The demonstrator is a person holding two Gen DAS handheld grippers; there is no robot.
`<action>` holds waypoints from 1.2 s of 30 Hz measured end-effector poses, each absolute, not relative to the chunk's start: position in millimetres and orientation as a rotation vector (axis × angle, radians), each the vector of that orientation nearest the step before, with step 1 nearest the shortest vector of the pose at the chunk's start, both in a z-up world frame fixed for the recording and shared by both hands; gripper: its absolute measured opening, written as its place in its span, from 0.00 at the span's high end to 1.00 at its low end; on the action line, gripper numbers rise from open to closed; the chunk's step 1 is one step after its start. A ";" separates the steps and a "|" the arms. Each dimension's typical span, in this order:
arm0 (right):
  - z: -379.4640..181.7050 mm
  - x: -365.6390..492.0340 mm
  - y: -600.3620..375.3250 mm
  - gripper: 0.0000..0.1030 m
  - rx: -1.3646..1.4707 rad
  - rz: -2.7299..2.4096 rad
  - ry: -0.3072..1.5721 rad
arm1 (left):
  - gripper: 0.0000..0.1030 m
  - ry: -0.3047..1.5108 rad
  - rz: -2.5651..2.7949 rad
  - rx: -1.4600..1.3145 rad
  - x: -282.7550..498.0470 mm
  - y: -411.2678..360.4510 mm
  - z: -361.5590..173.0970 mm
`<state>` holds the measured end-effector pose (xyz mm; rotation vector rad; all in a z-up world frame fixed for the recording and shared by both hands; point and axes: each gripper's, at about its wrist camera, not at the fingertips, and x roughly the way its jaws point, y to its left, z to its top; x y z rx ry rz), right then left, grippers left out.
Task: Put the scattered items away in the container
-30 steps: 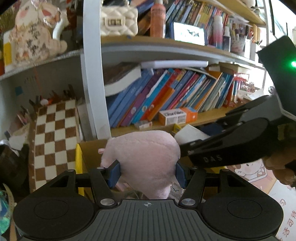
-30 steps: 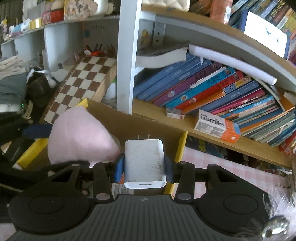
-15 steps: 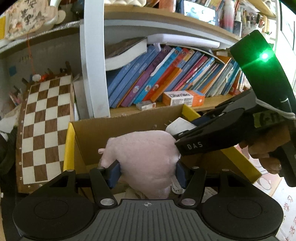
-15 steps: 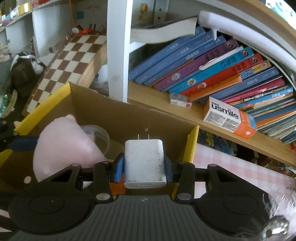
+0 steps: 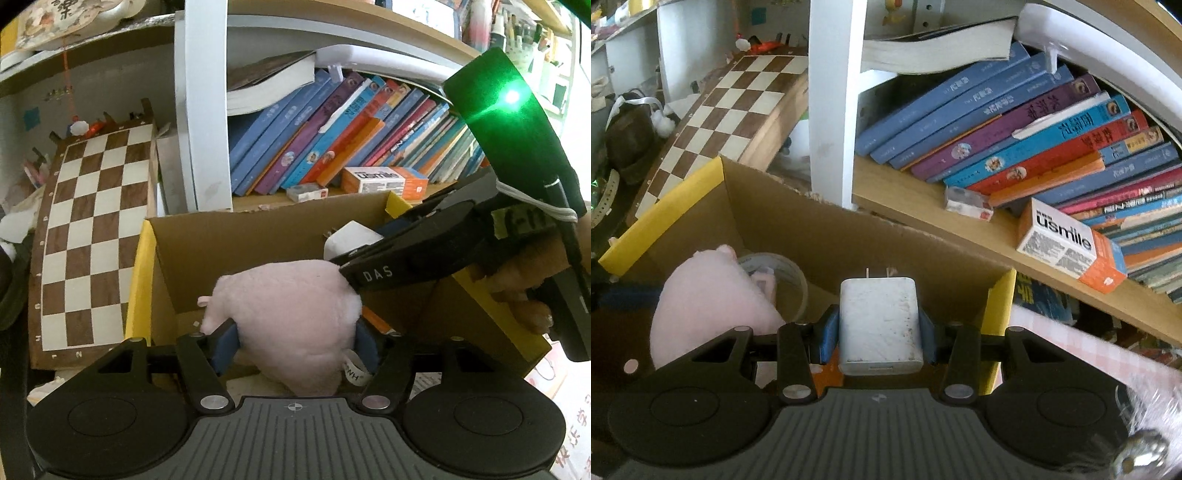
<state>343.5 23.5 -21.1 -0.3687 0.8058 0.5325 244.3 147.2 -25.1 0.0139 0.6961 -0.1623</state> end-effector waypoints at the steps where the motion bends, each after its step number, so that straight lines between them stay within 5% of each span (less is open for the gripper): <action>1: -21.0 344.5 23.9 0.60 -0.369 0.532 0.805 | 0.33 0.697 -0.163 0.015 244.2 147.6 -25.2; 13: -6.9 338.9 19.1 0.42 -0.341 0.539 0.765 | 0.22 0.656 -0.147 0.038 239.1 143.0 -16.5; 36: 39.1 275.8 -18.0 0.36 -0.261 0.485 0.688 | 0.20 0.553 -0.162 0.091 186.8 125.3 25.9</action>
